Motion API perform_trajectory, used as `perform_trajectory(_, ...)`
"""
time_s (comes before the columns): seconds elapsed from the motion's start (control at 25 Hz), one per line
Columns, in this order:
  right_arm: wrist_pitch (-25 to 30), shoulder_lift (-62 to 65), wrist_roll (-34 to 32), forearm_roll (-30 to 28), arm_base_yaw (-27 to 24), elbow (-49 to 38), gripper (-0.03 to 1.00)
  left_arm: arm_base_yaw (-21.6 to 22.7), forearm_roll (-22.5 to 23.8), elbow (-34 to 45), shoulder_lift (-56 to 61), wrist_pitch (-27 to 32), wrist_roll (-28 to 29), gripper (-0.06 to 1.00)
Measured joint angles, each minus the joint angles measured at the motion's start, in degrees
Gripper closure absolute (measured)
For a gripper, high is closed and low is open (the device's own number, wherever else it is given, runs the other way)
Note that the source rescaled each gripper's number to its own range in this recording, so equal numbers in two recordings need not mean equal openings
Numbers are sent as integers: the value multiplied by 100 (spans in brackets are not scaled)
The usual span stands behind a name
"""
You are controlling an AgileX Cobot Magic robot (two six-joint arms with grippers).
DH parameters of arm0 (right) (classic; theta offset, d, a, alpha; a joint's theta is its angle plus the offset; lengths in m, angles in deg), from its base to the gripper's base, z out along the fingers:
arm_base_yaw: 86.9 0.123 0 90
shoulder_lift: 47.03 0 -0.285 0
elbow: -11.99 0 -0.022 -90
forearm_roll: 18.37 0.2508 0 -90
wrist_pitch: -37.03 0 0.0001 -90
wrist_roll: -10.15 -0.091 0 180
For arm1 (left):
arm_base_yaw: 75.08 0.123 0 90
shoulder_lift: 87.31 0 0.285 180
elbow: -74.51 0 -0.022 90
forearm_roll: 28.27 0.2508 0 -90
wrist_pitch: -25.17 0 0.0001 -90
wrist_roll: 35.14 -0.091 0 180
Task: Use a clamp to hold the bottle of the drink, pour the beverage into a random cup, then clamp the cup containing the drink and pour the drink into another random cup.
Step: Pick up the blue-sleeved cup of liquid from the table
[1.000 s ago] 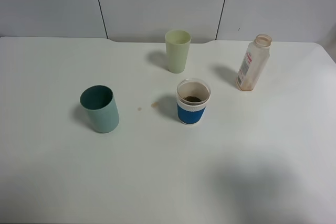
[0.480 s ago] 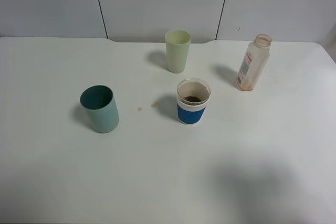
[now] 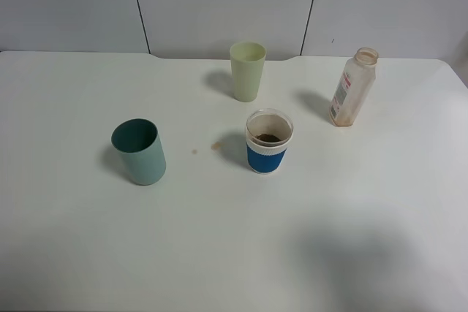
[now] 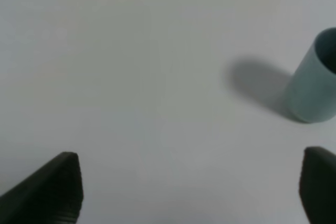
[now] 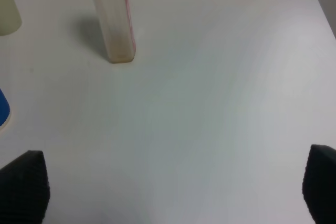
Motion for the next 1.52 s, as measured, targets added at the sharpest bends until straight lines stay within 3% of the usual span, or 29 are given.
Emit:
perform_trajectory(0.96, 0, 0, -6, -5, -12, 0, -3, 0, 0, 0, 0, 0, 0, 44)
perform_trajectory(1.28, 0, 0, 4, 0, -525, 0, -3, 0, 0, 0, 0, 0, 0, 44)
perform_trajectory(1.52, 0, 0, 4, 0, -562, 0, -3, 0, 0, 0, 0, 0, 0, 44)
